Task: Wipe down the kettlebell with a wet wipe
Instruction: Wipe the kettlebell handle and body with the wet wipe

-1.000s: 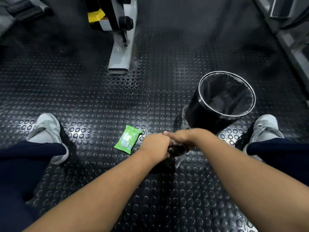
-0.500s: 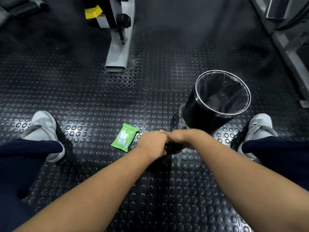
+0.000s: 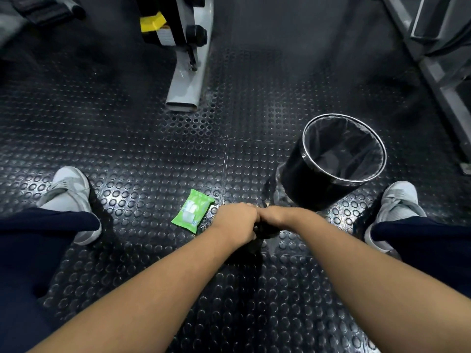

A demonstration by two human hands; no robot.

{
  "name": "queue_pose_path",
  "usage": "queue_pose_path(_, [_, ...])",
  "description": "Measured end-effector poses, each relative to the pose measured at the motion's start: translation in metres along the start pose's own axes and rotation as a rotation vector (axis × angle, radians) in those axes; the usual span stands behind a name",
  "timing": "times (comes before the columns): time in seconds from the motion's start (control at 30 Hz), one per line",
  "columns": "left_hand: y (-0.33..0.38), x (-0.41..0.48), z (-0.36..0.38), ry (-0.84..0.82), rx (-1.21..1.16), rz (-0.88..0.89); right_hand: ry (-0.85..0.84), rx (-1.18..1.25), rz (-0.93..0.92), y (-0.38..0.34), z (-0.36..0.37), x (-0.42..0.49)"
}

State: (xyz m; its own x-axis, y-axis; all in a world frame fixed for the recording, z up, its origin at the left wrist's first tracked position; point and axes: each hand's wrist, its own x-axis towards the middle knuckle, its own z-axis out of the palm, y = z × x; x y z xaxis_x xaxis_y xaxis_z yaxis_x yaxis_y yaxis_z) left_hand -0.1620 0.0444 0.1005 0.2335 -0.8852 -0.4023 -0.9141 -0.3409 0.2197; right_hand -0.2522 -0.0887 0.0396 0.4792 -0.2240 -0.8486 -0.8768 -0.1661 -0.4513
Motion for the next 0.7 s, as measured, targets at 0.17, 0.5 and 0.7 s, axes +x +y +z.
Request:
queue_pose_path(0.17, [-0.001,-0.001,-0.001,0.007,-0.017,0.025,-0.087,0.008,0.106,-0.011,-0.023,-0.014])
queue_pose_path(0.5, [-0.002,0.004,0.004,0.004,0.01,0.006,-0.088,-0.045,0.089,-0.005,-0.009,-0.006])
queue_pose_path(0.7, [-0.004,0.004,0.004,-0.005,0.014,0.003,-0.132,-0.09,0.184,-0.038,-0.028,-0.021])
